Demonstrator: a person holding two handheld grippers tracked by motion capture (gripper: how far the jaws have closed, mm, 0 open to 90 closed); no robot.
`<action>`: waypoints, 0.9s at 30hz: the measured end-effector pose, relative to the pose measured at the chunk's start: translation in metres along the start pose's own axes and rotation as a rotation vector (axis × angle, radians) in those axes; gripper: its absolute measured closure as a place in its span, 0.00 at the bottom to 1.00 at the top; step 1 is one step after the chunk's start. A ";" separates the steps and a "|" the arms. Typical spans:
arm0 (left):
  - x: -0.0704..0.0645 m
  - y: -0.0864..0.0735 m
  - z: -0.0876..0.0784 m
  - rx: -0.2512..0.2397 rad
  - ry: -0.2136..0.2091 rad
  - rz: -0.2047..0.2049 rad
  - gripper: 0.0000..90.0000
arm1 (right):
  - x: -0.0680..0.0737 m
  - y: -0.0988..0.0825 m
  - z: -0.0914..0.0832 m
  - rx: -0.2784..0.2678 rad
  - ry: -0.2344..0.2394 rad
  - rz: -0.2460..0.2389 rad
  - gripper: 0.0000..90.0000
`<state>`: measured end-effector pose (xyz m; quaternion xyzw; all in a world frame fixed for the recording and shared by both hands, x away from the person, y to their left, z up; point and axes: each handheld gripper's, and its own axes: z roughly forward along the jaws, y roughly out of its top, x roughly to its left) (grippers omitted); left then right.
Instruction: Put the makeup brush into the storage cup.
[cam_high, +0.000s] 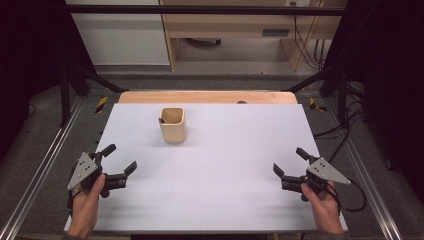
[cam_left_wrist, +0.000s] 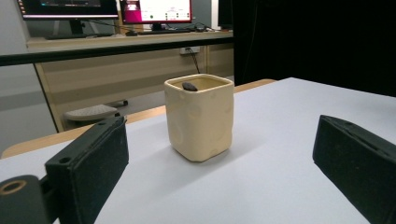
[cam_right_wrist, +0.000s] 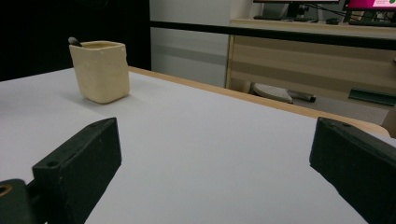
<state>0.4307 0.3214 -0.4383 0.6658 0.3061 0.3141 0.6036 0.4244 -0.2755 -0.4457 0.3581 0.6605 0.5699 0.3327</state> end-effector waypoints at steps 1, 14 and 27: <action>0.000 0.000 -0.001 -0.003 -0.008 -0.002 0.03 | 0.000 0.000 0.000 0.002 0.002 0.000 0.03; -0.004 -0.001 -0.012 -0.041 -0.042 -0.013 0.03 | 0.003 0.000 0.000 0.006 0.038 -0.014 0.02; -0.011 0.002 -0.017 -0.065 -0.039 0.000 0.02 | 0.009 -0.004 0.003 0.011 0.110 -0.043 0.02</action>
